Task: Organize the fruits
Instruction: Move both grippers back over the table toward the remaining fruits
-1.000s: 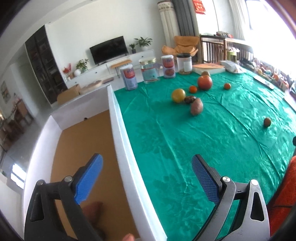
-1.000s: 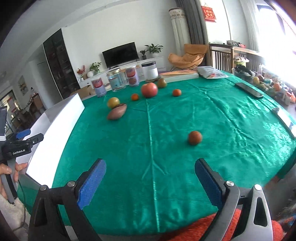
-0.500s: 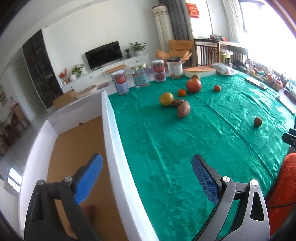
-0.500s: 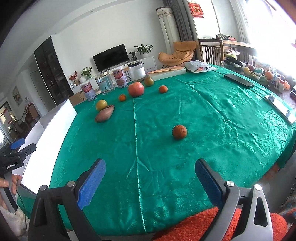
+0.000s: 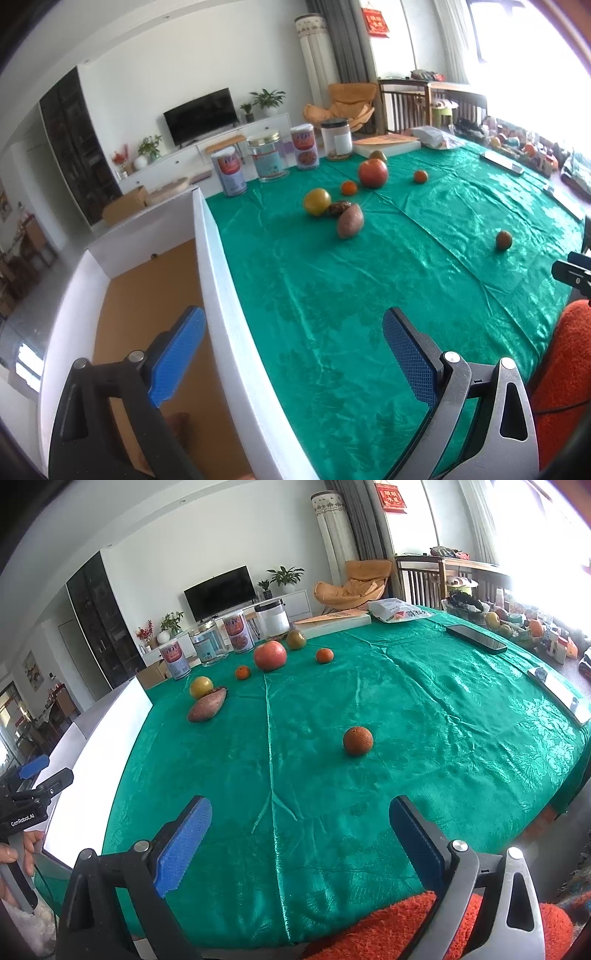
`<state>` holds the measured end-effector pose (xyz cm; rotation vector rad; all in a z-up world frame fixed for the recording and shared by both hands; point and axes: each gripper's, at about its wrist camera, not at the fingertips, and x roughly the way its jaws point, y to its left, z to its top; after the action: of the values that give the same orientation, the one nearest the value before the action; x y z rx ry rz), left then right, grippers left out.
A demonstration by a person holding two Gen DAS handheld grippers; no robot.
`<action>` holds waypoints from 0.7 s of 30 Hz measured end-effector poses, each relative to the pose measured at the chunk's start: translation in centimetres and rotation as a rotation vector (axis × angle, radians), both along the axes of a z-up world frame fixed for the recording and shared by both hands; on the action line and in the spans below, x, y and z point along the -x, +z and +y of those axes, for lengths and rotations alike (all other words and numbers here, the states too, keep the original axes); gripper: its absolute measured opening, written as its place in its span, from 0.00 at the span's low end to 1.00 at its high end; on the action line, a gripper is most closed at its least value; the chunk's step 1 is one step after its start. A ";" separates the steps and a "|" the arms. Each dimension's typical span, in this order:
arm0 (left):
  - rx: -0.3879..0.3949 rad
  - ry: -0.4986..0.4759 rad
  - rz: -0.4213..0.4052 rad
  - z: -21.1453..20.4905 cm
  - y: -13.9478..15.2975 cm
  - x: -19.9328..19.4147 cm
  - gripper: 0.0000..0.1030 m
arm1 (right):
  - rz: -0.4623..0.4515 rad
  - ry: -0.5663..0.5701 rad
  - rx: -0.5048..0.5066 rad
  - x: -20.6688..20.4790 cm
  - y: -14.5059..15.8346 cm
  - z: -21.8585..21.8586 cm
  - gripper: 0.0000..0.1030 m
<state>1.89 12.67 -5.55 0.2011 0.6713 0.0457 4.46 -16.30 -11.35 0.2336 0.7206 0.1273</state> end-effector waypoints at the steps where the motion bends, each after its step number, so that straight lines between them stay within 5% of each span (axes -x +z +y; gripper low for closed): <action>1: 0.000 0.008 -0.015 0.0 0.2 0.1 0.95 | 0.004 0.001 -0.010 -0.1 0.0 -0.2 0.94; 4: -0.035 0.025 -0.082 -0.7 1.4 0.6 0.95 | -0.009 0.032 -0.040 -0.2 1.6 -1.8 0.94; 8: -0.055 -0.010 -0.190 -1.9 3.7 1.8 0.97 | -0.168 -0.038 0.095 2.1 12.5 -9.1 0.94; 12: 0.028 -0.047 -0.231 -2.4 5.4 1.8 0.98 | -0.286 -0.214 0.529 8.4 26.6 -16.0 0.94; 15: 0.124 -0.074 -0.231 -2.9 6.0 1.4 0.98 | -0.275 -0.367 0.896 12.6 34.5 -18.0 1.00; 18: 0.175 -0.119 -0.206 -4.5 6.2 0.4 0.98 | -0.124 -0.426 1.169 13.5 36.5 -18.0 1.00; 21: 0.214 -0.189 -0.178 -6.8 6.4 -0.5 0.98 | -0.008 -0.293 1.168 12.4 32.1 -16.6 1.00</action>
<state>2.40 5.91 0.85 0.0530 0.4732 -0.1872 -7.90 -32.88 20.72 -0.7770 0.6448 -0.5693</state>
